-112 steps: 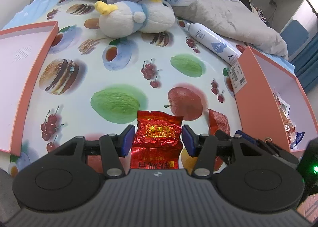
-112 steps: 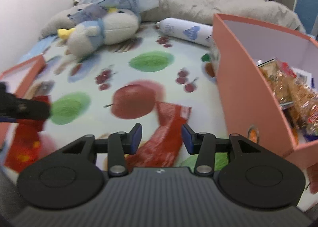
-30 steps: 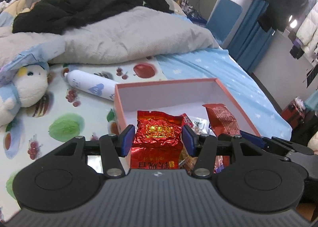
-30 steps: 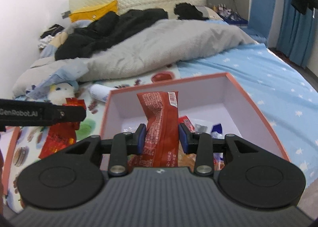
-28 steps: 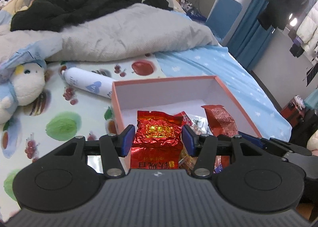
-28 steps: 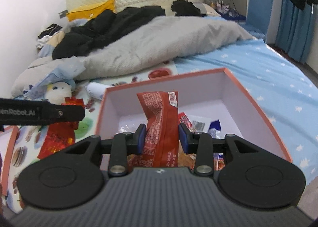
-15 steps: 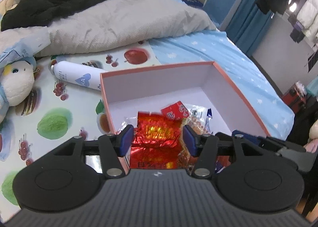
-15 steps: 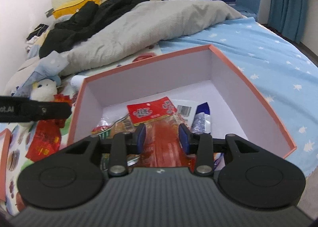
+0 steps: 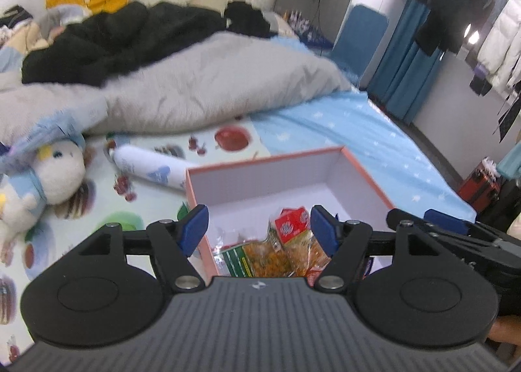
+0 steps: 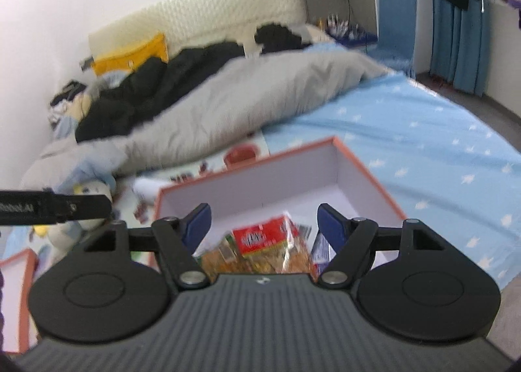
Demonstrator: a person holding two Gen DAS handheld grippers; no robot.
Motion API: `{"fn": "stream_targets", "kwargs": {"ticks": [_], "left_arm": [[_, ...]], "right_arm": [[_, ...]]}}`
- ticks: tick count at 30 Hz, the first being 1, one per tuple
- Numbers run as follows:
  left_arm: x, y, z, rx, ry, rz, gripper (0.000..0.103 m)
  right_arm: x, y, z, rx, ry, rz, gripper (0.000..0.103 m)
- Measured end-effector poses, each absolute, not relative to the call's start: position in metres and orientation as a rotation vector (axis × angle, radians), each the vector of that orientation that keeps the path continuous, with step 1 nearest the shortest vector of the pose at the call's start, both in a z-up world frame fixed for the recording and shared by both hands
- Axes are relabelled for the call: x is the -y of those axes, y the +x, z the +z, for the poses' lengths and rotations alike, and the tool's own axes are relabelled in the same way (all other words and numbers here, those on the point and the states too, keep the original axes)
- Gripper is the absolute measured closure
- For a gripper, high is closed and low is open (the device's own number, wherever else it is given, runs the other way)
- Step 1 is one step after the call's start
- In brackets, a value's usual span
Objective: Organize snacks
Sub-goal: 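Lift both open tools up away from the filled box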
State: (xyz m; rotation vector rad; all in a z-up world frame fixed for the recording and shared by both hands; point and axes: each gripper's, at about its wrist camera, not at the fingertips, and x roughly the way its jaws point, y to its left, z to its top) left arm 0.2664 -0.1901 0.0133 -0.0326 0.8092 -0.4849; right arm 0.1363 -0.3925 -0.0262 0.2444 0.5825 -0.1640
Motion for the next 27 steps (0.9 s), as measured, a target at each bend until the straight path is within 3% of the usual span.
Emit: {"fn": "stream_targets", "kwargs": {"ticks": [10, 27], "left_arm": [[0.165, 0.201, 0.072, -0.674, -0.045, -0.53, 0.029], [0.134, 0.115, 0.084, -0.614, -0.043, -0.543, 0.029]], "right_arm": [[0.381, 0.076, 0.029, -0.46, 0.224, -0.184, 0.029], [0.354, 0.01, 0.031, -0.414, 0.196, -0.192, 0.029]]}}
